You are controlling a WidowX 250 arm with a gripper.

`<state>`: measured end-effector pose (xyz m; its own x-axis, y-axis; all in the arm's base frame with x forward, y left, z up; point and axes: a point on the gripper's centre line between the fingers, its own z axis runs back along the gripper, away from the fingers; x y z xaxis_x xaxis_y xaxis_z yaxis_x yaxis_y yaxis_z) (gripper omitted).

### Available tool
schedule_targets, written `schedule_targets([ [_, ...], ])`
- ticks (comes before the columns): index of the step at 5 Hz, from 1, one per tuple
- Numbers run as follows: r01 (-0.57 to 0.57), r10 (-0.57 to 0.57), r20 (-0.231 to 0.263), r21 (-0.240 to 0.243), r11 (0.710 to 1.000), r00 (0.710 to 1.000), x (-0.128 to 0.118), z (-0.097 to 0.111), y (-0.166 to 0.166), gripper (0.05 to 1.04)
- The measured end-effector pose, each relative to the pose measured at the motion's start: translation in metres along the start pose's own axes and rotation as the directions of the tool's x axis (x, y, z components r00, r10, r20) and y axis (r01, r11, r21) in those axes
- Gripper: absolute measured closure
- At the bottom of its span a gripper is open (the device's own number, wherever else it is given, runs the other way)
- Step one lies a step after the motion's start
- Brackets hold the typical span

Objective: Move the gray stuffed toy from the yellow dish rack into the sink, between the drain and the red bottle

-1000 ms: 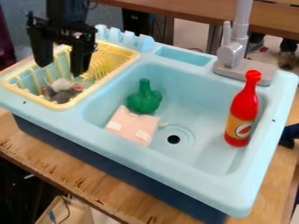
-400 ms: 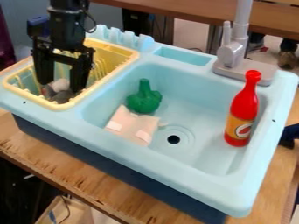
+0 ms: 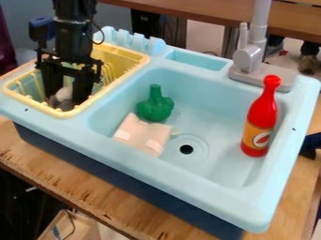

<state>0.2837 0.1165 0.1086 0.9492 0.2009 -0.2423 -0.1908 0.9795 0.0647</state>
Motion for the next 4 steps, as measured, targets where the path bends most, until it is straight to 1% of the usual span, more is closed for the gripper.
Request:
schedule_targets([
  [1, -0.006, 0.006, 0.005, -0.001, 1.000, 1.000, -0.001, 0.001, -0.001, 0.512],
  [2, -0.015, 0.015, 0.024, -0.007, 1.000, 1.000, -0.005, 0.010, -0.002, 0.571],
  [3, -0.006, 0.003, 0.085, 0.036, 0.999, 0.996, -0.016, 0.036, -0.009, 0.589],
  [4, -0.012, 0.003, 0.116, 0.080, 0.997, 0.993, -0.028, 0.061, -0.023, 0.590],
])
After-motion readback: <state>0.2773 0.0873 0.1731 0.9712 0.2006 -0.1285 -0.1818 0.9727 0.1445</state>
